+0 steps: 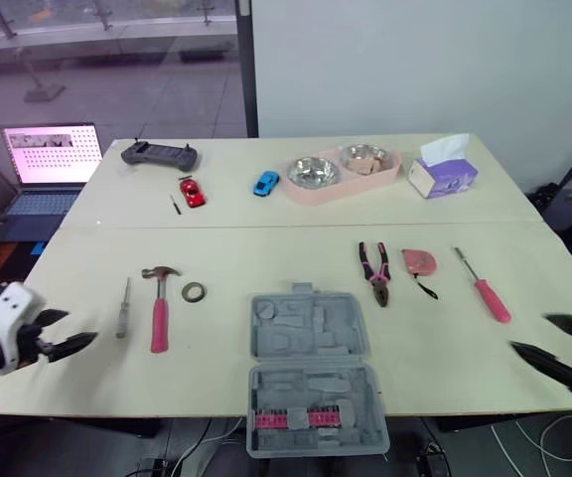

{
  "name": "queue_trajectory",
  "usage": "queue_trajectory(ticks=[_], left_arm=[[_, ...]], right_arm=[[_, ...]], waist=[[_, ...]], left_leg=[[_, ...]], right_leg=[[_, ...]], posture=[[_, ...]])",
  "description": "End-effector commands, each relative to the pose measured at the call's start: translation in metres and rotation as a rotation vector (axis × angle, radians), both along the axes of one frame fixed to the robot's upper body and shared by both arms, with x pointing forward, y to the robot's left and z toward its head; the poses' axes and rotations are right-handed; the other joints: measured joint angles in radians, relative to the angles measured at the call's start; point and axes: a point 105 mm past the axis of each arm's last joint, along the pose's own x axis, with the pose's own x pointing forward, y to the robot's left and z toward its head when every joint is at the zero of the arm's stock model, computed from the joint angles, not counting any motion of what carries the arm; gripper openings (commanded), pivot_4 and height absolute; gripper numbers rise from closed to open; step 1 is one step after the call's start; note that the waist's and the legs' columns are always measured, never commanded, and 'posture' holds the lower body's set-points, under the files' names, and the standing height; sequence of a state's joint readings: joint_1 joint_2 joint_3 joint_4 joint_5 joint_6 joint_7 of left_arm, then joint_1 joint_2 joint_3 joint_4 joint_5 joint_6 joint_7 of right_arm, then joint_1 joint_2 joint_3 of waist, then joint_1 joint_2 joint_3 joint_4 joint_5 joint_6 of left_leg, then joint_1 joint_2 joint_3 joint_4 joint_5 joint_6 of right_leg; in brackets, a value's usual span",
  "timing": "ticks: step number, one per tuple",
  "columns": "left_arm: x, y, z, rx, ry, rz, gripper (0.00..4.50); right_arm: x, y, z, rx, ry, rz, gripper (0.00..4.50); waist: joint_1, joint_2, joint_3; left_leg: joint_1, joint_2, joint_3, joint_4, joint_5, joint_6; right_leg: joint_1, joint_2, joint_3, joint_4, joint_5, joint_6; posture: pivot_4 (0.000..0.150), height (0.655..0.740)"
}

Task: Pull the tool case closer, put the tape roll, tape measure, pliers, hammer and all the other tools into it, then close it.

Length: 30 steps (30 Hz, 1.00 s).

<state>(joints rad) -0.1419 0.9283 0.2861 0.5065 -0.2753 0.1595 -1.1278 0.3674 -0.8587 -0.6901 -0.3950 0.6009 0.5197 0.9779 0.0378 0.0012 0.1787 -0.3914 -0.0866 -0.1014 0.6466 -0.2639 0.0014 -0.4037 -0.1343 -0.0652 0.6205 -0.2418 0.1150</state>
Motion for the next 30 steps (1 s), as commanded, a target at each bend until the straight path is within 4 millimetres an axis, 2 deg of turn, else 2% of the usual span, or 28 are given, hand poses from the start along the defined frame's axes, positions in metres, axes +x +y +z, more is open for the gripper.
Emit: queue_trajectory(ticks=[1, 4, 7, 10, 13, 16, 21, 30], left_arm=[[0.021, -0.041, 0.02, 0.058, -0.143, -0.228, 4.5], [0.027, -0.07, 0.013, 0.071, -0.079, -0.414, 4.5], [0.042, -0.086, 0.011, 0.066, -0.017, -0.492, 4.5], [0.06, -0.104, 0.006, 0.159, 0.04, -0.619, 4.5], [0.07, -0.113, 0.0, 0.257, 0.095, -0.706, 4.5], [0.077, -0.121, -0.002, 0.274, 0.12, -0.731, 4.5], [0.082, -0.12, -0.008, 0.314, 0.148, -0.719, 4.5], [0.087, -0.123, -0.011, 0.339, 0.165, -0.713, 4.5]], right_arm=[[0.011, 0.062, 0.017, -0.004, -0.045, 0.219, 4.49], [0.022, 0.097, 0.017, -0.039, -0.051, 0.35, 4.49], [0.031, 0.116, 0.015, -0.063, -0.055, 0.423, 4.49], [0.039, 0.135, 0.016, -0.08, -0.056, 0.517, 4.49], [0.047, 0.142, 0.014, -0.123, -0.059, 0.555, 4.49], [0.054, 0.148, 0.011, -0.139, -0.062, 0.562, 4.49], [0.059, 0.16, 0.01, -0.136, -0.072, 0.586, 4.49], [0.069, 0.17, 0.008, -0.136, -0.11, 0.606, 4.49]], waist=[[0.001, 0.0, 0.0], [0.002, -0.001, 0.0], [0.004, -0.004, 0.001], [0.005, -0.005, 0.001], [0.001, -0.007, 0.001], [-0.006, -0.008, 0.001], [-0.025, -0.009, 0.002], [-0.027, -0.01, 0.003]], left_leg=[[0.0, 0.0, 0.0, 0.0, 0.0, 0.0], [-0.001, -0.001, 0.0, 0.0, 0.001, 0.001], [-0.003, -0.002, 0.0, 0.0, 0.002, 0.003], [-0.005, -0.004, 0.0, 0.002, 0.002, 0.004], [-0.005, -0.005, 0.001, 0.004, 0.002, 0.004], [-0.005, -0.005, 0.002, 0.004, 0.001, 0.005], [-0.005, -0.004, 0.003, 0.003, 0.001, 0.006], [-0.004, -0.004, 0.003, 0.006, 0.002, 0.005]], right_leg=[[0.0, 0.0, 0.0, 0.0, 0.0, 0.0], [-0.001, 0.0, 0.0, -0.002, 0.004, -0.004], [-0.002, 0.001, 0.0, -0.003, 0.004, -0.004], [-0.003, 0.001, -0.002, -0.003, 0.006, -0.001], [-0.002, 0.001, -0.002, -0.004, 0.007, 0.001], [-0.003, 0.001, -0.001, -0.003, 0.007, 0.001], [-0.004, 0.002, -0.001, 0.0, 0.007, 0.001], [-0.004, 0.002, 0.0, 0.005, 0.007, 0.001]], posture=[[0.15, 0.74], [0.15, 0.74], [0.15, 0.74], [0.15, 0.74], [0.15, 0.74], [0.15, 0.74], [0.15, 0.74], [0.15, 0.74]])
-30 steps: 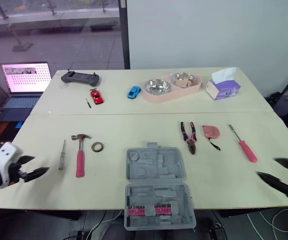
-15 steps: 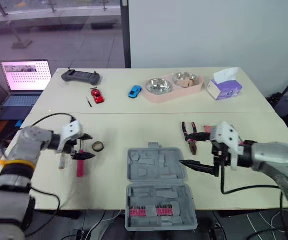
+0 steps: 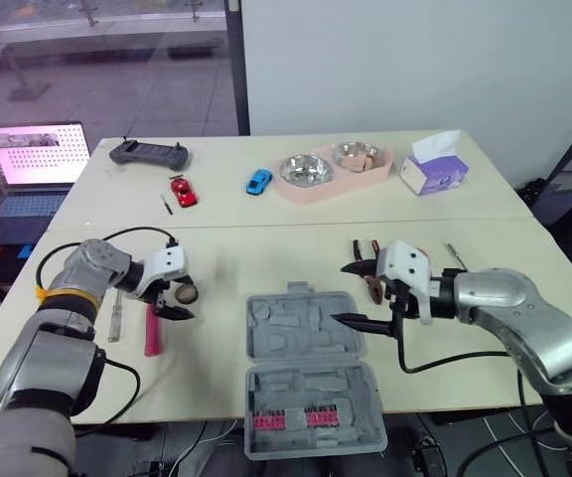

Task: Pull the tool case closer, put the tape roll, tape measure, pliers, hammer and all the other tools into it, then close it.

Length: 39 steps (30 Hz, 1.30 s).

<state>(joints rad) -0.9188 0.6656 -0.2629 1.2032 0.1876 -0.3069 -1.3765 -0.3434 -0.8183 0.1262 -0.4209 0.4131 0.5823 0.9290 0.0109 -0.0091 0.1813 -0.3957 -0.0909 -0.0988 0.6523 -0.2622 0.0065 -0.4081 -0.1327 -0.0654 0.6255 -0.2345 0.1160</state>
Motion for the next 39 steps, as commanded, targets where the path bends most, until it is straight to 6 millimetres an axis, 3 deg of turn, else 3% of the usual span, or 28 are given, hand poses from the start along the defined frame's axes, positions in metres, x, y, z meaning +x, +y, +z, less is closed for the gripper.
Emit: queue_trajectory(ticks=[1, 9, 14, 20, 31, 39], left_arm=[[0.003, 0.0, 0.003, 0.02, -0.009, -0.004, 4.5], [-0.002, 0.0, -0.008, 0.03, 0.0, -0.008, 4.5], [0.0, -0.004, 0.011, -0.06, -0.01, -0.029, 4.5], [-0.006, 0.008, 0.026, -0.081, 0.01, -0.041, 4.5], [-0.011, 0.012, 0.001, -0.019, 0.04, -0.006, 4.5], [-0.007, 0.0, -0.011, -0.026, 0.027, 0.009, 4.5]], right_arm=[[0.003, 0.003, 0.009, 0.009, -0.052, 0.012, 4.49], [0.011, 0.004, 0.013, 0.025, -0.074, -0.011, 4.49], [0.011, 0.005, 0.01, 0.018, -0.075, -0.014, 4.49], [0.011, 0.009, 0.01, 0.029, -0.077, -0.004, 4.49], [0.013, 0.011, 0.011, 0.038, -0.08, -0.008, 4.49], [0.013, 0.008, 0.013, 0.034, -0.086, -0.026, 4.49]], waist=[[0.0, 0.0, 0.0], [0.0, 0.0, 0.0], [-0.001, 0.0, 0.0], [-0.005, -0.001, 0.0], [-0.002, -0.001, 0.0], [-0.001, -0.001, 0.001]], left_leg=[[0.0, 0.0, 0.0, 0.001, 0.0, 0.0], [0.002, 0.0, 0.001, 0.003, 0.0, 0.0], [0.002, 0.0, 0.002, 0.003, 0.0, 0.0], [0.002, 0.0, 0.003, 0.003, 0.0, 0.0], [0.002, 0.0, 0.004, 0.003, 0.0, 0.0], [0.002, 0.0, 0.006, 0.004, 0.0, 0.0]], right_leg=[[0.0, 0.0, 0.0, 0.001, 0.0, 0.0], [0.0, 0.0, 0.002, 0.004, 0.0, 0.0], [0.0, 0.0, 0.002, 0.004, 0.0, 0.0], [-0.001, 0.0, 0.003, 0.005, 0.0, 0.0], [-0.001, 0.0, 0.004, 0.005, 0.0, 0.0], [-0.001, 0.0, 0.006, 0.006, 0.0, 0.0]], posture=[[0.15, 0.74], [0.15, 0.74], [0.15, 0.74], [0.15, 0.74], [0.15, 0.74], [0.15, 0.74]])
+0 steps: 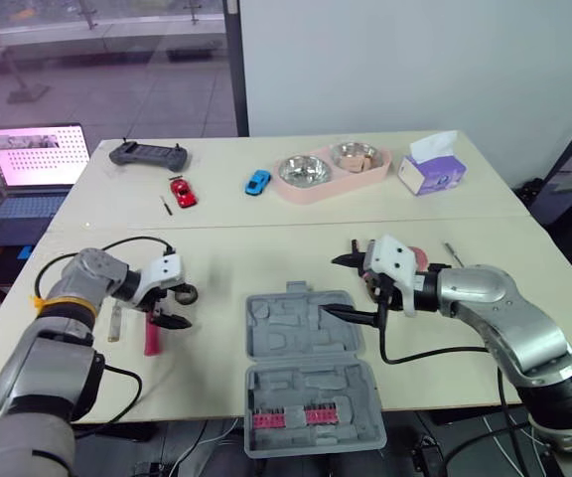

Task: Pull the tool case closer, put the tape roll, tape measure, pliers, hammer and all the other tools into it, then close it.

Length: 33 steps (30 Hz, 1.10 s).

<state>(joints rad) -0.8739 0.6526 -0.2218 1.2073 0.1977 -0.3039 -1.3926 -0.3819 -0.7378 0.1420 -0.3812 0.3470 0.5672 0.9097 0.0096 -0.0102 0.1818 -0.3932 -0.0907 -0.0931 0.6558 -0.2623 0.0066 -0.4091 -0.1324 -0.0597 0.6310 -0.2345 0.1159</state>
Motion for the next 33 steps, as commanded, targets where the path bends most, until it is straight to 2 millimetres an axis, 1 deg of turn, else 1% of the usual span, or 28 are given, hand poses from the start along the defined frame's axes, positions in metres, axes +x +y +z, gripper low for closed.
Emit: queue_trajectory(ticks=[1, 2, 5, 6, 7, 10, 12, 16, 21, 25, 29, 33], left_arm=[[0.003, -0.003, 0.0, 0.008, -0.025, -0.004, 4.5], [0.004, -0.005, -0.002, 0.01, -0.031, -0.007, 4.5], [0.005, -0.008, -0.001, 0.005, -0.034, -0.01, 3.63], [0.005, -0.007, -0.001, 0.014, -0.036, -0.009, 3.16], [0.005, -0.005, -0.002, 0.023, -0.036, -0.009, 2.59], [0.006, -0.003, -0.004, 0.041, -0.049, -0.002, 1.15], [0.006, -0.003, -0.004, 0.05, -0.053, 0.0, 0.05], [0.008, -0.002, -0.006, 0.08, -0.077, -0.002, 0.02], [0.013, -0.006, 0.0, 0.055, -0.111, -0.008, 0.02], [0.016, -0.027, 0.032, -0.098, -0.146, -0.101, 0.02], [0.01, -0.035, 0.043, -0.102, -0.144, -0.216, 0.02], [0.005, -0.064, 0.059, -0.139, -0.135, -0.365, 0.02]], right_arm=[[0.001, -0.002, 0.011, 0.007, -0.043, -0.01, 4.49], [0.001, -0.003, 0.01, 0.007, -0.041, -0.016, 4.49], [-0.001, -0.003, 0.008, 0.007, -0.036, -0.024, 4.5], [-0.001, -0.003, 0.008, 0.01, -0.037, -0.024, 4.5], [-0.002, -0.003, 0.009, 0.013, -0.037, -0.024, 4.5], [-0.002, -0.002, 0.01, 0.02, -0.043, -0.026, 4.5], [-0.001, -0.002, 0.011, 0.022, -0.046, -0.028, 4.5], [-0.001, -0.002, 0.014, 0.03, -0.051, -0.032, 4.5], [0.0, -0.004, 0.015, 0.031, -0.052, -0.038, 4.5], [-0.001, -0.005, 0.013, 0.027, -0.047, -0.041, 4.5], [-0.003, -0.003, 0.011, 0.026, -0.04, -0.033, 4.5], [-0.004, -0.001, 0.009, 0.027, -0.035, -0.023, 4.5]], waist=[[0.0, 0.0, 0.0], [0.001, 0.0, 0.0], [0.003, 0.0, 0.0], [0.003, 0.0, 0.0], [0.001, 0.0, 0.0], [0.0, 0.0, 0.0], [-0.001, 0.0, 0.0], [0.0, 0.0, 0.0], [0.001, 0.0, 0.0], [0.002, 0.0, 0.0], [0.001, -0.001, 0.0], [0.002, -0.001, 0.0]], left_leg=[[0.0, 0.0, 0.0, 0.0, 0.0, 0.0], [0.0, 0.0, 0.0, 0.0, 0.0, 0.0], [0.0, 0.0, 0.0, 0.0, 0.0, 0.0], [0.0, 0.0, 0.0, 0.0, 0.0, 0.0], [0.0, 0.0, 0.001, 0.001, 0.0, 0.0], [0.0, 0.0, 0.001, 0.001, 0.0, 0.001], [0.0, 0.0, 0.002, 0.001, -0.001, 0.001], [0.001, 0.0, 0.002, 0.001, -0.001, 0.001], [0.001, 0.0, 0.002, 0.001, -0.001, 0.001], [0.001, 0.0, 0.002, 0.002, -0.001, 0.001], [0.0, 0.0, 0.003, 0.004, -0.001, 0.002], [0.0, 0.0, 0.003, 0.004, -0.001, 0.002]], right_leg=[[0.0, 0.0, 0.0, 0.0, 0.0, 0.0], [0.0, 0.0, 0.0, 0.0, 0.0, 0.0], [0.0, 0.0, 0.0, 0.0, 0.0, 0.0], [0.0, 0.0, 0.0, 0.0, 0.0, 0.0], [0.0, 0.0, 0.001, 0.0, 0.0, 0.0], [0.0, 0.0, 0.001, 0.0, 0.0, 0.0], [0.0, 0.0, 0.001, 0.0, 0.0, 0.0], [0.0, 0.0, 0.002, 0.001, 0.0, 0.0], [0.0, 0.0, 0.002, 0.001, 0.0, 0.0], [0.0, 0.0, 0.002, 0.001, 0.0, 0.0], [0.0, 0.0, 0.002, 0.001, 0.0, 0.0], [0.0, 0.0, 0.002, 0.001, 0.0, 0.0]], posture=[[0.15, 0.74], [0.15, 0.74], [0.15, 0.74], [0.15, 0.74], [0.15, 0.74], [0.15, 0.74], [0.15, 0.74], [0.15, 0.74], [0.15, 0.74], [0.15, 0.74], [0.15, 0.74], [0.15, 0.74]])
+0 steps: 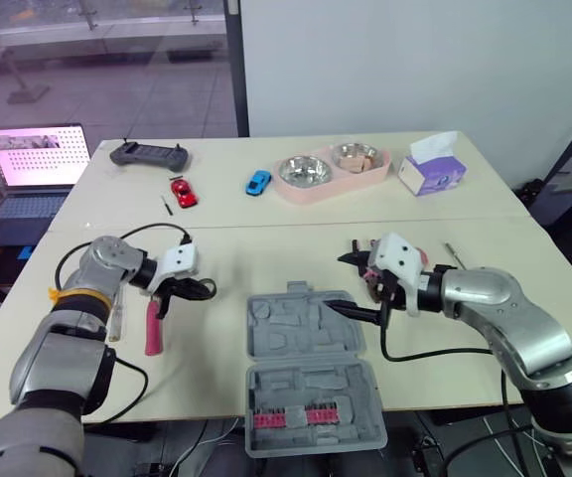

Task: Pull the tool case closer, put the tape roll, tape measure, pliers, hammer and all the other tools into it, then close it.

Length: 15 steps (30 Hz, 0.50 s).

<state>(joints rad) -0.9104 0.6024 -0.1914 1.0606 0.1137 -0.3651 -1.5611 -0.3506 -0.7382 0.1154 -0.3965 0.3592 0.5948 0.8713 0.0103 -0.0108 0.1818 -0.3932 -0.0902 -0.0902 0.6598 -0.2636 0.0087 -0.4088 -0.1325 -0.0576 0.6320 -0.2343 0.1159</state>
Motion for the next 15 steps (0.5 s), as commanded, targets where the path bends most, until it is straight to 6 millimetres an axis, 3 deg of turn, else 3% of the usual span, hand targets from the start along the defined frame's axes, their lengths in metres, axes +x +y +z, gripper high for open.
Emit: queue_trajectory(ticks=[1, 7, 15], left_arm=[[0.0, -0.026, 0.022, -0.031, -0.042, -0.122, 0.02], [-0.011, -0.069, 0.021, 0.005, -0.036, -0.294, 0.02], [-0.015, -0.079, -0.001, 0.079, 0.014, -0.359, 0.02]], right_arm=[[-0.005, 0.006, 0.011, 0.01, -0.048, 0.035, 4.5], [-0.004, 0.01, 0.01, 0.011, -0.049, 0.042, 4.5], [-0.007, 0.013, 0.009, 0.02, -0.051, 0.036, 4.5]], waist=[[0.001, 0.0, 0.0], [0.0, 0.0, 0.0], [-0.001, 0.0, 0.0]], left_leg=[[0.0, 0.0, 0.0, 0.0, 0.0, 0.0], [0.0, 0.0, 0.0, 0.001, 0.0, 0.001], [0.0, 0.0, 0.0, 0.001, 0.0, 0.001]], right_leg=[[0.0, 0.0, 0.0, 0.0, 0.0, 0.0], [0.0, 0.0, 0.0, 0.0, 0.0, 0.0], [0.0, 0.001, 0.001, 0.0, 0.0, 0.0]], posture=[[0.15, 0.74], [0.15, 0.74], [0.15, 0.74]])
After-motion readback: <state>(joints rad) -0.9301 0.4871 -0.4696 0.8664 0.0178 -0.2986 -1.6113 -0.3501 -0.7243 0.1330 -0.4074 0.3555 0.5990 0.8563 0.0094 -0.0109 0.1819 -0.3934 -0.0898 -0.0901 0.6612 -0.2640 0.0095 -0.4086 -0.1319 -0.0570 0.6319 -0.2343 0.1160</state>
